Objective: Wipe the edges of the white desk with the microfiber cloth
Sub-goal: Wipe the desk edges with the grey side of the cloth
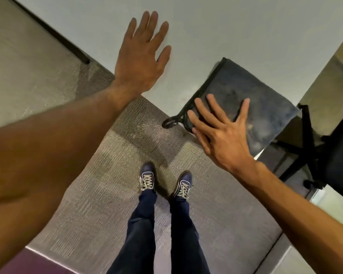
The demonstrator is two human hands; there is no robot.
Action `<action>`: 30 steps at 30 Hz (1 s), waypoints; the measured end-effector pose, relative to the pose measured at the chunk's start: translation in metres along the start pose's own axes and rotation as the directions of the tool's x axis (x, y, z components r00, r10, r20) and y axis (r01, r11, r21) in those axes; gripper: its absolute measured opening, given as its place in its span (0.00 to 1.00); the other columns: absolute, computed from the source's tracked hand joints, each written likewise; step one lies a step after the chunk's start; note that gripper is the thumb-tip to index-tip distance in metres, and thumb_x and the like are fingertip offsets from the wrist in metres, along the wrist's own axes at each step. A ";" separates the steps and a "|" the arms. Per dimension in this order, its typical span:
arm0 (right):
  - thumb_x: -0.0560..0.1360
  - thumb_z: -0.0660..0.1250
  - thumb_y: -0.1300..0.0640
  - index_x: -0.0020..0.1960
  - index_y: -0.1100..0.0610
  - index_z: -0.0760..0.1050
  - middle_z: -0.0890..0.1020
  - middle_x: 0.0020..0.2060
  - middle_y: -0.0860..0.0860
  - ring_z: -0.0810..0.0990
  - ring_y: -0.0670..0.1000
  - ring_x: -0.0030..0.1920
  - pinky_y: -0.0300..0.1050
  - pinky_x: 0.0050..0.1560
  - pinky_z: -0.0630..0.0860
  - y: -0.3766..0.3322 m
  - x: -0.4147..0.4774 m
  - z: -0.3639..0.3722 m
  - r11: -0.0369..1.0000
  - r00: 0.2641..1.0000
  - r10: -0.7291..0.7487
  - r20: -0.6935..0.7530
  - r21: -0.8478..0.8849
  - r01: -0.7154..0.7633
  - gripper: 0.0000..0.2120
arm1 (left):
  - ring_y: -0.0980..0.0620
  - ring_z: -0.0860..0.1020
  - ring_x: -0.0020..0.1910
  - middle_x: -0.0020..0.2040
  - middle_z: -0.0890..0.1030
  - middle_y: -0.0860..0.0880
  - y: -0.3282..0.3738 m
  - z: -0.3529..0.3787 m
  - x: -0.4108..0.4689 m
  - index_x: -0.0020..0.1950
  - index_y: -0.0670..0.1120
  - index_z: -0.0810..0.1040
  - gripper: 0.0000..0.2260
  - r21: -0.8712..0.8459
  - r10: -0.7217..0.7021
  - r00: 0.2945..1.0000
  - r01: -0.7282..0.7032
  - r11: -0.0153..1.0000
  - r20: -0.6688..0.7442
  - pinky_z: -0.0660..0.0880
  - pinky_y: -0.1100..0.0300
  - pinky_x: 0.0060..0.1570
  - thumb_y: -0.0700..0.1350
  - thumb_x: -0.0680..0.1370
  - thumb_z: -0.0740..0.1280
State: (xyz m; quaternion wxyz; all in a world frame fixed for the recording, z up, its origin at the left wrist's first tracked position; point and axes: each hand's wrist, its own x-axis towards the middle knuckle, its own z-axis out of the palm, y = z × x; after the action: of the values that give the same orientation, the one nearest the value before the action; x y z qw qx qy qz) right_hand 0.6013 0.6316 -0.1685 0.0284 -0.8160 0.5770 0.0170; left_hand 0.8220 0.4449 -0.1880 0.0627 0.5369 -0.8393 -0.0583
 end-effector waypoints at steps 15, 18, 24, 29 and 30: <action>0.85 0.54 0.45 0.76 0.48 0.70 0.64 0.81 0.51 0.56 0.58 0.83 0.84 0.69 0.51 -0.025 0.051 0.005 0.988 0.990 0.139 0.022 0.064 -0.140 0.22 | 0.47 0.51 0.82 0.83 0.56 0.44 0.003 -0.003 -0.001 0.82 0.47 0.57 0.27 -0.015 -0.003 1.000 0.003 1.000 0.007 0.48 0.47 0.80 0.58 0.86 0.45; 0.85 0.56 0.47 0.75 0.50 0.72 0.65 0.80 0.51 0.57 0.57 0.82 0.84 0.70 0.50 -0.028 0.024 0.006 0.995 0.996 0.083 0.035 0.061 -0.085 0.21 | 0.47 0.50 0.82 0.83 0.54 0.44 0.002 -0.004 -0.001 0.83 0.47 0.56 0.27 0.014 0.000 1.000 0.000 1.000 0.030 0.47 0.48 0.81 0.58 0.86 0.44; 0.81 0.61 0.49 0.74 0.53 0.73 0.65 0.80 0.54 0.57 0.60 0.82 0.87 0.68 0.49 -0.024 0.025 0.003 0.998 0.995 0.045 0.093 0.037 -0.048 0.22 | 0.47 0.48 0.82 0.83 0.51 0.44 0.003 -0.003 0.002 0.83 0.48 0.53 0.27 0.012 -0.002 0.998 0.001 1.000 0.058 0.46 0.48 0.80 0.58 0.86 0.43; 0.82 0.63 0.48 0.75 0.50 0.71 0.64 0.81 0.53 0.56 0.60 0.82 0.87 0.68 0.50 -0.030 0.065 -0.001 0.988 0.988 0.132 0.084 0.071 -0.138 0.22 | 0.48 0.48 0.82 0.83 0.52 0.44 0.003 -0.005 0.001 0.83 0.48 0.54 0.27 -0.013 -0.020 0.999 0.020 1.000 0.051 0.47 0.47 0.81 0.58 0.86 0.44; 0.83 0.61 0.47 0.75 0.50 0.71 0.64 0.81 0.53 0.55 0.60 0.83 0.87 0.68 0.49 -0.030 0.070 0.000 0.986 0.986 0.146 0.085 0.070 -0.152 0.22 | 0.48 0.49 0.82 0.83 0.53 0.45 0.004 -0.005 0.001 0.83 0.48 0.55 0.27 -0.017 -0.019 0.999 0.020 1.000 0.045 0.47 0.47 0.81 0.58 0.86 0.45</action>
State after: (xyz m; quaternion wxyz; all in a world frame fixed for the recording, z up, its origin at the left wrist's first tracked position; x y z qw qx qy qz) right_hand 0.6533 0.5756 -0.1718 0.0811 -0.7675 0.6352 0.0296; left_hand 0.8193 0.4456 -0.1820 0.0480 0.5431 -0.8347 -0.0782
